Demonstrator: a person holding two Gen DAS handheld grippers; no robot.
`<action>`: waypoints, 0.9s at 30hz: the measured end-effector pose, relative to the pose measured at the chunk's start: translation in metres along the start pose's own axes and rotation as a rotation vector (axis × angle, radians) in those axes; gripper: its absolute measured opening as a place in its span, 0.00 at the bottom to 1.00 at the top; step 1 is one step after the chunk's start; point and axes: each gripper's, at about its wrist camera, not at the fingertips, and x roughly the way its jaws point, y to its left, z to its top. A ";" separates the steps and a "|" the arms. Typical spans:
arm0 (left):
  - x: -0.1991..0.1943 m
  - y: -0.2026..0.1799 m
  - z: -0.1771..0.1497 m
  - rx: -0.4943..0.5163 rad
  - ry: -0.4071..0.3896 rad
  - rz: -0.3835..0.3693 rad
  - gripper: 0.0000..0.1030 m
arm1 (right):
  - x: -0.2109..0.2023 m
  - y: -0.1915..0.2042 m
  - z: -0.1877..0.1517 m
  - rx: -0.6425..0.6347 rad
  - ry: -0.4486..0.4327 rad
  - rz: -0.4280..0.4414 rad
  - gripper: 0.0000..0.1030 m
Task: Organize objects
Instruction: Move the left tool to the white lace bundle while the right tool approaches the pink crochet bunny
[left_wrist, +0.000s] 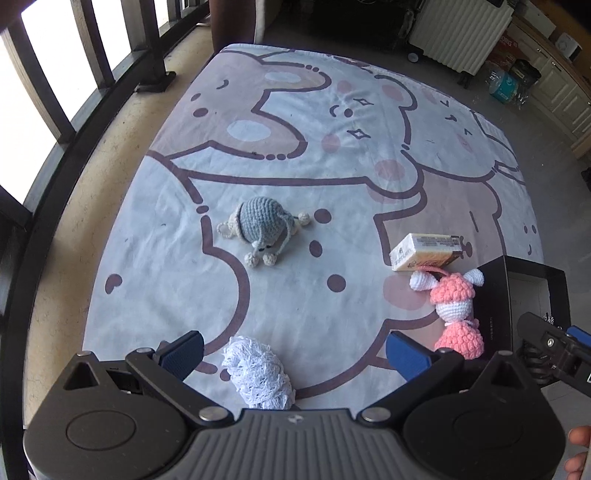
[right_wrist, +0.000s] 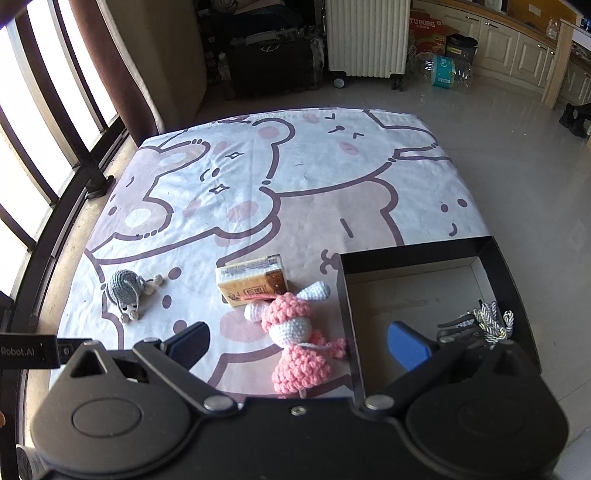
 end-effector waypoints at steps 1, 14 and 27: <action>0.002 0.002 -0.001 -0.007 0.002 0.004 1.00 | 0.001 0.001 0.000 0.001 0.001 -0.001 1.00; 0.029 0.032 -0.010 -0.134 0.090 -0.034 0.79 | 0.021 0.014 0.001 -0.044 0.022 -0.016 1.00; 0.068 0.046 -0.021 -0.177 0.222 -0.072 0.69 | 0.047 0.016 0.004 -0.017 0.117 0.080 0.73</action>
